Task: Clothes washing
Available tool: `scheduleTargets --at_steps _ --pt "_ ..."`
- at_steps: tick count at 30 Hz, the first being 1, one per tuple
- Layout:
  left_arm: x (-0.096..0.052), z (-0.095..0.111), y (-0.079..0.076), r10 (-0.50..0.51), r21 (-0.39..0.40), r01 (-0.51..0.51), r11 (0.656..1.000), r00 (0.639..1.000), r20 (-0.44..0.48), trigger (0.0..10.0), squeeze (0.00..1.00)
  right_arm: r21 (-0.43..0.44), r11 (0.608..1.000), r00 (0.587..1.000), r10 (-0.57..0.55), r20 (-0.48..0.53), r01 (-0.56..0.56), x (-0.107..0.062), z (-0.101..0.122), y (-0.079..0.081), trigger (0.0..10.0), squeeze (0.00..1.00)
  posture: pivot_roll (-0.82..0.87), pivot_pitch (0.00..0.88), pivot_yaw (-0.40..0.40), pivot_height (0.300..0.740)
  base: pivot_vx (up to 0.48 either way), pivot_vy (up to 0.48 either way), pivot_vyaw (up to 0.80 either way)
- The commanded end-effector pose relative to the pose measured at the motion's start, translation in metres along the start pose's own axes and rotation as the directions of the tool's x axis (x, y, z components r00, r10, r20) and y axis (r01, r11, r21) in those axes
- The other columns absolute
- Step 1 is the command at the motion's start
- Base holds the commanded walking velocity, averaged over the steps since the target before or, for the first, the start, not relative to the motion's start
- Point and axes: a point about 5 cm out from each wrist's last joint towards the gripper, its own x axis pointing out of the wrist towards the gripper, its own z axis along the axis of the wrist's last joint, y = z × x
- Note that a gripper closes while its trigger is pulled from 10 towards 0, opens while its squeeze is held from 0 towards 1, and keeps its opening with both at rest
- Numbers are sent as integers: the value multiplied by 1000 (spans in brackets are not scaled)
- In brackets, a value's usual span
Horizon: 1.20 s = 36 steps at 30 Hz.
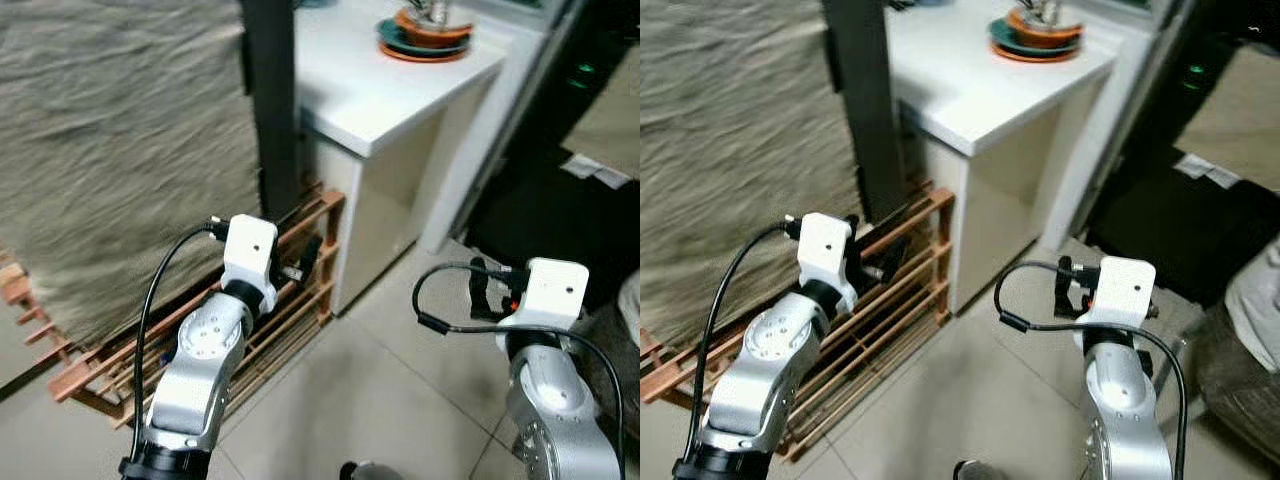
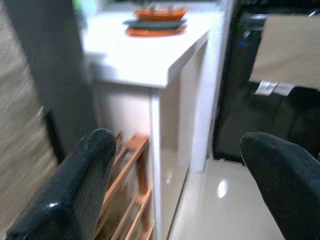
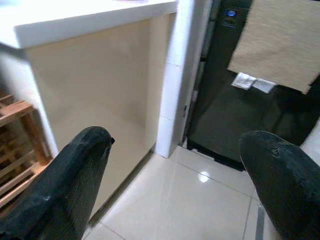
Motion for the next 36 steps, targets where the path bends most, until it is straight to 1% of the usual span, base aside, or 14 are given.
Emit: scheduleTargets --at_steps 1,2,4,6,7,9,10,16,17,18,20,25,28,36 --pt "3 10 6 31 -4 -31 1000 999 18 10000 1000 11 1000 1000 4 5 -4 0 6 3 10000 1000 -125 0 33 740 0 0 -800" --pt "4 14 7 38 -14 -38 999 999 34 10000 1000 16 1000 1000 10 9 -10 1 8 5 10000 1000 -123 0 34 740 0 0 -800" --pt "7 17 10 49 54 -51 997 998 34 10000 1000 9 1000 1000 11 10 -11 3 12 7 10000 1000 -121 0 34 740 0 0 -800" --pt "9 20 15 100 80 -103 991 994 42 10000 1000 -3 999 999 35 22 -35 4 16 11 10000 1000 -119 0 35 740 0 0 -800" --pt "11 20 18 126 106 -129 986 992 30 10000 0 -18 999 999 32 18 -31 5 18 12 10000 1000 -118 0 35 740 0 0 -800" --pt "12 23 22 129 65 -131 989 991 29 10000 0 -20 998 998 55 5 -55 7 22 18 10000 1000 -116 0 34 740 0 0 0" --pt "12 26 23 127 65 -129 989 991 35 10000 0 -3 998 998 57 -9 -57 7 21 20 10000 0 -114 0 34 740 307 0 0" --pt "13 32 20 106 93 -109 990 994 32 10000 0 53 997 998 55 -31 -53 10 26 24 10000 0 -110 0 32 740 361 0 0" --pt "13 32 19 94 95 -97 991 995 31 10000 0 -22 1000 1000 8 10 -8 12 31 20 10000 0 -110 0 32 740 390 0 0" --pt "13 32 19 94 95 -97 991 995 31 10000 0 -22 1000 1000 8 10 -8 12 31 20 10000 0 -110 0 32 740 390 0 0" --pt "13 33 17 84 95 -86 992 996 29 10000 0 -119 992 996 -26 85 36 13 39 16 10000 0 -112 0 31 740 412 0 0" --pt "13 37 13 64 90 -67 994 997 38 10000 0 -1 1000 1000 -6 31 6 14 39 16 10000 0 -110 0 31 740 419 0 -160" --pt "13 37 13 66 49 -68 996 997 33 10000 0 -10 1000 999 -6 37 7 15 41 15 10000 0 -110 0 29 740 420 0 -800" --pt "13 38 13 76 41 -77 996 997 31 10000 0 -50 998 998 -20 56 23 19 44 12 10000 0 -110 0 14 740 411 0 -800"
